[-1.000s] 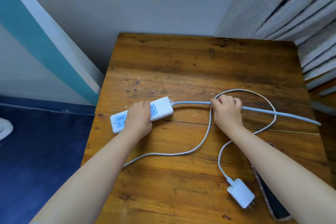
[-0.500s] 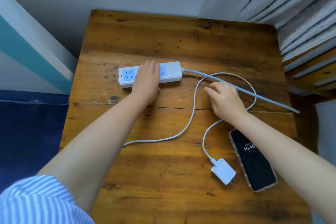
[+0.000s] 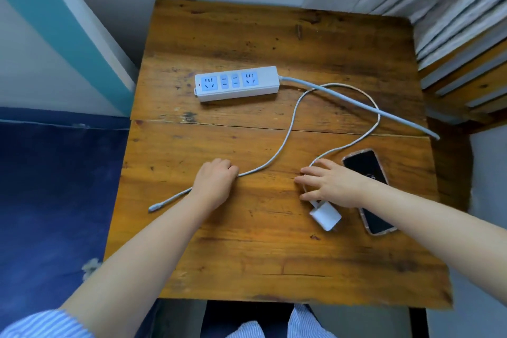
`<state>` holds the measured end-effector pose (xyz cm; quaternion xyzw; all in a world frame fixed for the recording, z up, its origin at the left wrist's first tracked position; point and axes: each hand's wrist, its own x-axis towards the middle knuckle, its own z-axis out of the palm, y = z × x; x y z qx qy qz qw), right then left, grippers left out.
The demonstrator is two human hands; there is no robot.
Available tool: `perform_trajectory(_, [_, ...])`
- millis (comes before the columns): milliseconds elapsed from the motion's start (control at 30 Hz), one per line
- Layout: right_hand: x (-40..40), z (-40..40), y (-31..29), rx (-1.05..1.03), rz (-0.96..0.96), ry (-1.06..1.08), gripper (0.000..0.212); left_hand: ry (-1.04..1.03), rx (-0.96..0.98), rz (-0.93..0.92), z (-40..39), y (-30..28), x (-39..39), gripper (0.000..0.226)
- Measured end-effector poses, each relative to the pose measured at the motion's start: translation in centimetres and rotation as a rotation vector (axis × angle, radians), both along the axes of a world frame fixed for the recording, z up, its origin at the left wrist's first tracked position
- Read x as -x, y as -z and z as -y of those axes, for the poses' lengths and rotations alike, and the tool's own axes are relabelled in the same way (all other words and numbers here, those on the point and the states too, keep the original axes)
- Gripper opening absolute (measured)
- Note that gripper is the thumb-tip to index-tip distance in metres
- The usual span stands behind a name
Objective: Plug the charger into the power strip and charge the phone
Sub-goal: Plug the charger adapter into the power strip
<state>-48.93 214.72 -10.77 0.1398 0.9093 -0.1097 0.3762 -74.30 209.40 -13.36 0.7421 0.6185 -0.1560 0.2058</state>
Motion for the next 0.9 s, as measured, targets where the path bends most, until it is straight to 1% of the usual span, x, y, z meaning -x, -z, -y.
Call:
perform_trajectory(67, [1.1, 0.5, -0.3, -0.025, -0.047, 0.009, 0.044, -0.037, -0.018, -0.021, 0.6, -0.2, 0.5, 0.023])
perform_trajectory(100, [1.6, 0.9, -0.1, -0.037, -0.063, 0.005, 0.040, -0.056, -0.026, -0.014, 0.7, -0.1, 0.9, 0.023])
perform_trajectory(167, [2.5, 1.9, 0.3, -0.055, -0.076, -0.011, 0.044, -0.110, -0.028, 0.005, 1.2, 0.1, 1.6, 0.024])
perform_trajectory(233, [3.2, 2.6, 0.5, -0.038, -0.080, -0.030, 0.054, -0.155, -0.034, -0.016, 1.5, 0.0, 2.5, 0.025])
perform_trajectory(333, [3.2, 3.3, 0.1, 0.038, -0.039, -0.151, 0.066, -0.187, -0.041, -0.059, 2.0, -0.2, 3.8, 0.024])
perform_trajectory(367, [3.2, 3.5, 0.1, 0.062, -0.036, -0.178, 0.066, -0.203, -0.046, -0.057, 2.1, -0.3, 4.2, 0.023])
perform_trajectory(433, [3.1, 4.3, 0.2, 0.080, -0.038, -0.210, 0.058, -0.248, -0.043, -0.033, 2.9, -0.1, 4.5, 0.022])
perform_trajectory(500, [3.1, 4.4, 0.6, 0.072, -0.074, -0.164, 0.047, -0.315, -0.025, 0.008, 3.4, 0.1, 4.8, 0.025])
perform_trajectory(533, [3.3, 4.3, 0.5, 0.061, -0.113, -0.086, 0.044, -0.356, -0.014, 0.029, 3.5, 0.1, 5.0, 0.028])
perform_trajectory(567, [3.6, 4.1, 0.5, 0.052, -0.170, 0.046, 0.043, -0.395, -0.007, 0.047, 3.6, 0.0, 5.2, 0.030])
perform_trajectory(667, [5.2, 3.0, 0.1, 0.052, -0.446, 0.578, 0.052, -0.439, -0.044, 0.097, 3.4, -0.4, 5.8, 0.032])
perform_trajectory(733, [7.3, 2.0, -0.3, 0.040, -0.599, 0.849, 0.053, -0.462, -0.099, 0.113, 3.2, -0.7, 6.3, 0.031])
perform_trajectory(767, [8.2, 1.3, -0.5, 0.024, -0.646, 0.963, 0.054, -0.470, -0.122, 0.116, 2.9, -0.8, 6.4, 0.029])
perform_trajectory(833, [9.8, -0.7, -1.1, -0.024, -0.687, 1.145, 0.054, -0.483, -0.157, 0.112, 2.2, -0.8, 6.9, 0.027])
perform_trajectory(900, [11.1, -2.9, -1.7, -0.083, -0.692, 1.202, 0.051, -0.501, -0.188, 0.111, 1.4, -0.9, 7.2, 0.026])
